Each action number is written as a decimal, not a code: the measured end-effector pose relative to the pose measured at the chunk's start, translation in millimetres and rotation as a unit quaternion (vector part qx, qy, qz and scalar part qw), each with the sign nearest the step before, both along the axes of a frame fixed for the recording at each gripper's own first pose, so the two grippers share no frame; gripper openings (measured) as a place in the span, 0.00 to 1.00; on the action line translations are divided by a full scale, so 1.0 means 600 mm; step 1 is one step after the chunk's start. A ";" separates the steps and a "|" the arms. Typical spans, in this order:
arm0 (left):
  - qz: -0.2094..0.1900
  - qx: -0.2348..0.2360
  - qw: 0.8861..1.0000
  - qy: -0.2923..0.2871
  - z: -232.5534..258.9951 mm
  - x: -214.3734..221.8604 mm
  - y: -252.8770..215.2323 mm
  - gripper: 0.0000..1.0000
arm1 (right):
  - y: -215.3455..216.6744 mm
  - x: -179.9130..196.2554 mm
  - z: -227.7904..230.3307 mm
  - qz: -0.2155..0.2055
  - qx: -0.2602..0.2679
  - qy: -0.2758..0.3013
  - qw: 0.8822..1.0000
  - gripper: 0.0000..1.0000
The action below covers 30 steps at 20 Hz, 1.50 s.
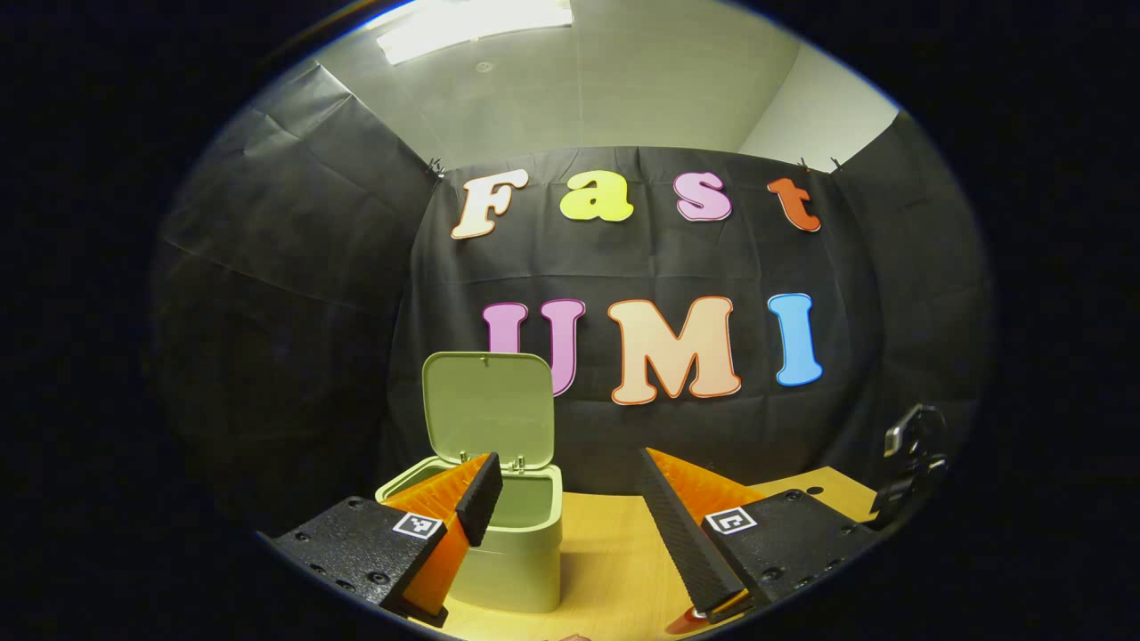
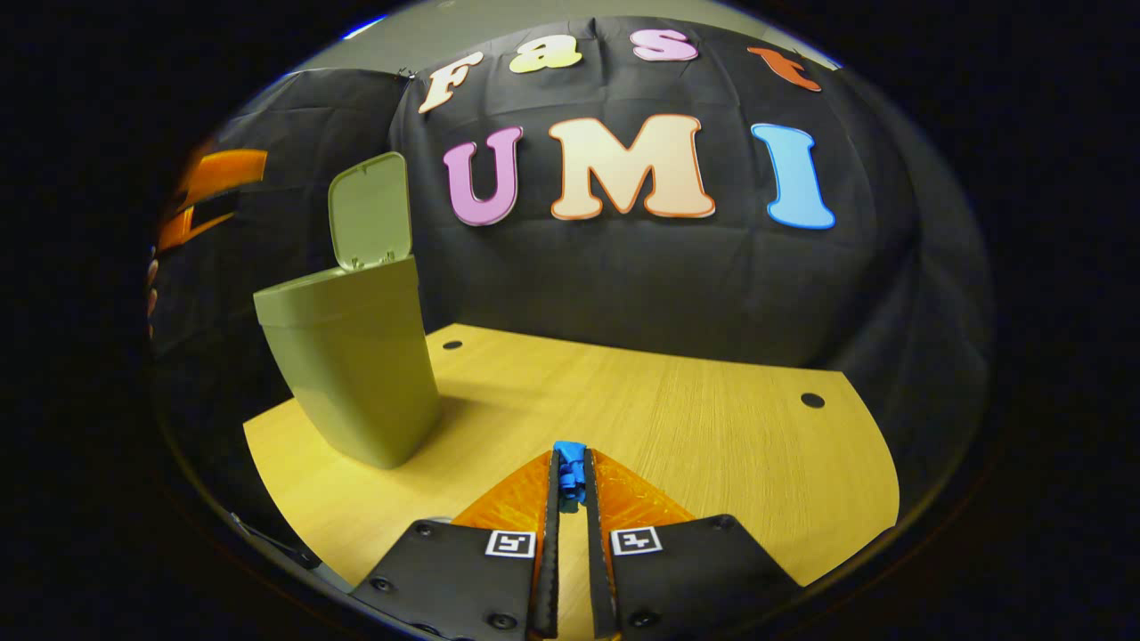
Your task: Press the lid of the desktop garbage bin to open it, pick up the crumpled paper on the desktop and throw it into the bin, then pick up the pop can on the desktop and drop it into the bin, and finally close the garbage bin lid.
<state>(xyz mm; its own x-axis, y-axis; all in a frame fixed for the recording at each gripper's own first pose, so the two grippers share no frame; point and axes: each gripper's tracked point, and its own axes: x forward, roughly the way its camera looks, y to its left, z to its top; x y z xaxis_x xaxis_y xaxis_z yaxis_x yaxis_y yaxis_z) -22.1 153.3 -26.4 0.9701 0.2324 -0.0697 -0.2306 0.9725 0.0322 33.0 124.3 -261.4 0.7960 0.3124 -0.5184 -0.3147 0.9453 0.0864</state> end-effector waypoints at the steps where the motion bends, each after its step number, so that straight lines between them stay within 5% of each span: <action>1: 0.002 0.001 1.000 0.002 -0.005 -0.003 0.010 0.91 | 0.009 0.016 0.026 -0.002 0.005 -0.020 1.000 0.16; 6: 0.013 -0.004 1.000 0.014 -0.026 -0.016 0.064 0.91 | 0.092 0.078 0.149 0.012 0.033 -0.097 0.995 0.16; 14: 0.038 -0.007 0.999 0.023 -0.050 -0.035 0.175 0.92 | 0.279 0.089 0.232 0.073 0.079 -0.137 0.985 0.16; 26: 0.070 0.001 0.996 0.051 -0.090 -0.074 0.308 0.91 | 0.498 0.080 0.199 0.133 0.091 -0.134 0.978 0.18; 27: 0.071 0.000 0.996 0.053 -0.092 -0.075 0.309 0.91 | 0.508 0.079 0.187 0.139 0.089 -0.127 0.978 0.27; 30: 0.065 0.002 0.996 0.053 -0.094 -0.066 0.298 0.91 | 0.507 0.079 0.185 0.132 0.085 -0.130 0.979 0.80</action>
<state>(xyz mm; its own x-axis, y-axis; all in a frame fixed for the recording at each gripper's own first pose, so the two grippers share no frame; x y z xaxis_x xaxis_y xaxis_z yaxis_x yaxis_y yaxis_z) -61.5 332.4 -82.5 0.9190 0.3567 -0.1679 -0.3503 0.9342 0.0674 80.5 428.3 -150.7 0.7744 0.5891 -0.2308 -0.5781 0.8071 0.1203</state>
